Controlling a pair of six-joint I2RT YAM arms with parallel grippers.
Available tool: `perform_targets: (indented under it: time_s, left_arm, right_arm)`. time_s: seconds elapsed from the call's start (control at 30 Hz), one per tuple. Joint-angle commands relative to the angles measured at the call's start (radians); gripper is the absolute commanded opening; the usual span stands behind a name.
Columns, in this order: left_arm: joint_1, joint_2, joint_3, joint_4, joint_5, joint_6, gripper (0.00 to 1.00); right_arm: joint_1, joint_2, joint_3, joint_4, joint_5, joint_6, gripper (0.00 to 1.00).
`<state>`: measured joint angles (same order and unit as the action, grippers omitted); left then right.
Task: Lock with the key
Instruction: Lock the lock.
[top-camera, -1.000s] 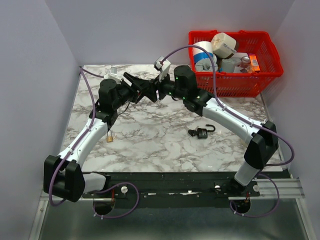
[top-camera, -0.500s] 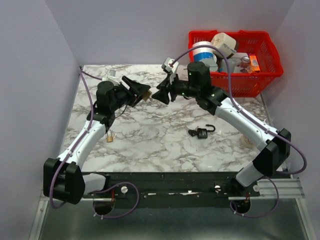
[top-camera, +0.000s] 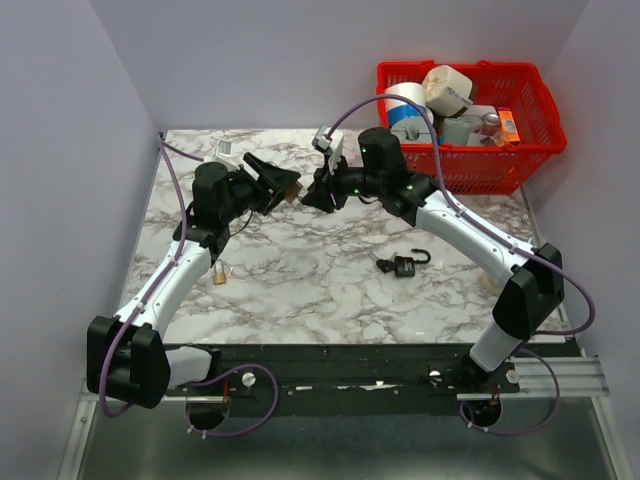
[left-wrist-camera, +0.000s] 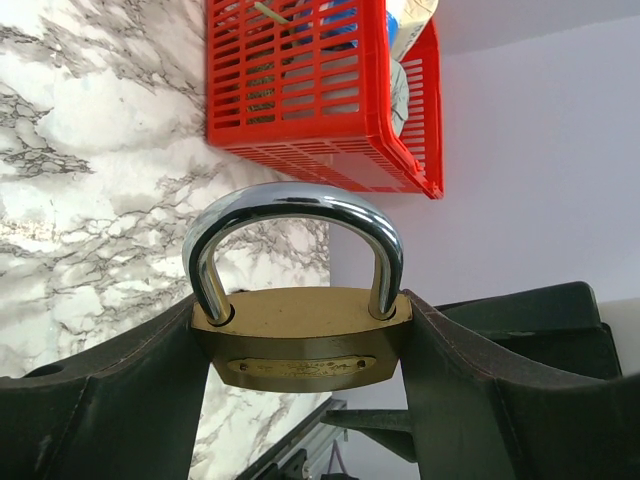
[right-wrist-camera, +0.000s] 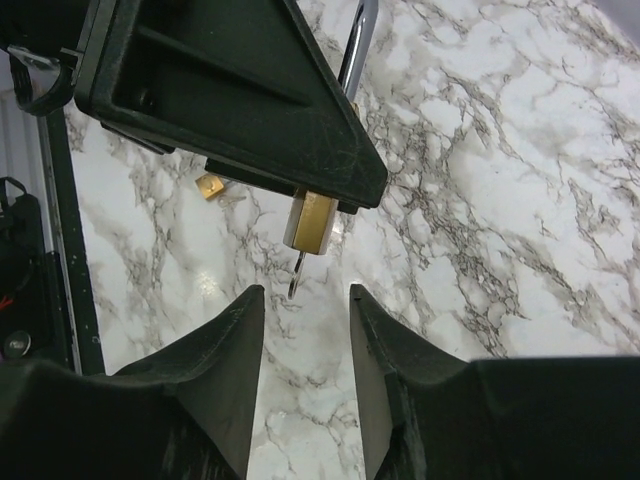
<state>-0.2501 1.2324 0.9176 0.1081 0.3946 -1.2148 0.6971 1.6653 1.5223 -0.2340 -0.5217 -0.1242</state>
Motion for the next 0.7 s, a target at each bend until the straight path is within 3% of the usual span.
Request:
perform_targets:
  time_s: [0.0, 0.67]
  left_arm:
    - [-0.002, -0.042, 0.024, 0.047, 0.029, -0.015, 0.05]
    - [0.000, -0.036, 0.030, 0.051, 0.018, -0.025, 0.05]
  right_arm:
    - [0.005, 0.033, 0.056, 0.001, 0.002, 0.015, 0.44]
    - [0.036, 0.051, 0.050, -0.008, 0.014, 0.014, 0.39]
